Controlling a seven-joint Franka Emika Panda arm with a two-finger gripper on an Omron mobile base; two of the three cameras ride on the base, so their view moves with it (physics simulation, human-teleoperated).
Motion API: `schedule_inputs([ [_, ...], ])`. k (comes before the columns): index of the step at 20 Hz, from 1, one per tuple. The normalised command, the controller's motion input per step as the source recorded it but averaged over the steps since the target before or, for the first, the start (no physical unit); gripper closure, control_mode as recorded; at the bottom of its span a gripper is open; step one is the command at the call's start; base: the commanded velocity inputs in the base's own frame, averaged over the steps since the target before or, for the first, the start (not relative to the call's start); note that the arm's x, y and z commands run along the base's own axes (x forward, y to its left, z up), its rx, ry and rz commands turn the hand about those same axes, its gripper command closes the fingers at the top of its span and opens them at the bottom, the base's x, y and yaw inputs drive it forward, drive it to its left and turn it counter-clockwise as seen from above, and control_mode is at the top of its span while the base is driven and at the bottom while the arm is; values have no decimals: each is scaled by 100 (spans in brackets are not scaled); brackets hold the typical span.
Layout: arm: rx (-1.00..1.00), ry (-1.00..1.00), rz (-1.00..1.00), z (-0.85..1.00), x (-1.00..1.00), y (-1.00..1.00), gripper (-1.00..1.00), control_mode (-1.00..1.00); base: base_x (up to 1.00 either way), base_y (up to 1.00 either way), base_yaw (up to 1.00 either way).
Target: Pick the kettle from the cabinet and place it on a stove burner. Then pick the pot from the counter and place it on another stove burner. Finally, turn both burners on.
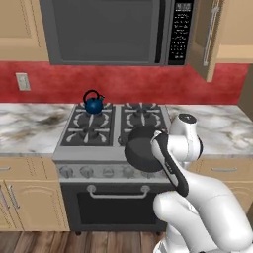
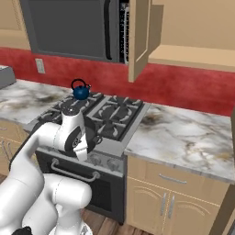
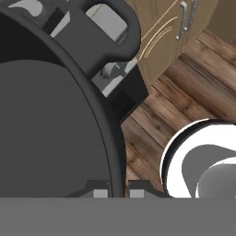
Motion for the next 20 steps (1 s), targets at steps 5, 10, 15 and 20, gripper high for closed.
schedule_inputs([
  [5,0,0,0,0,0,0,100,100,38,14,16],
  [10,0,0,0,0,0,0,100,100,35,6,12],
  [15,0,0,0,0,0,0,100,100,40,0,0],
  [20,0,0,0,0,0,0,100,100,43,0,0],
])
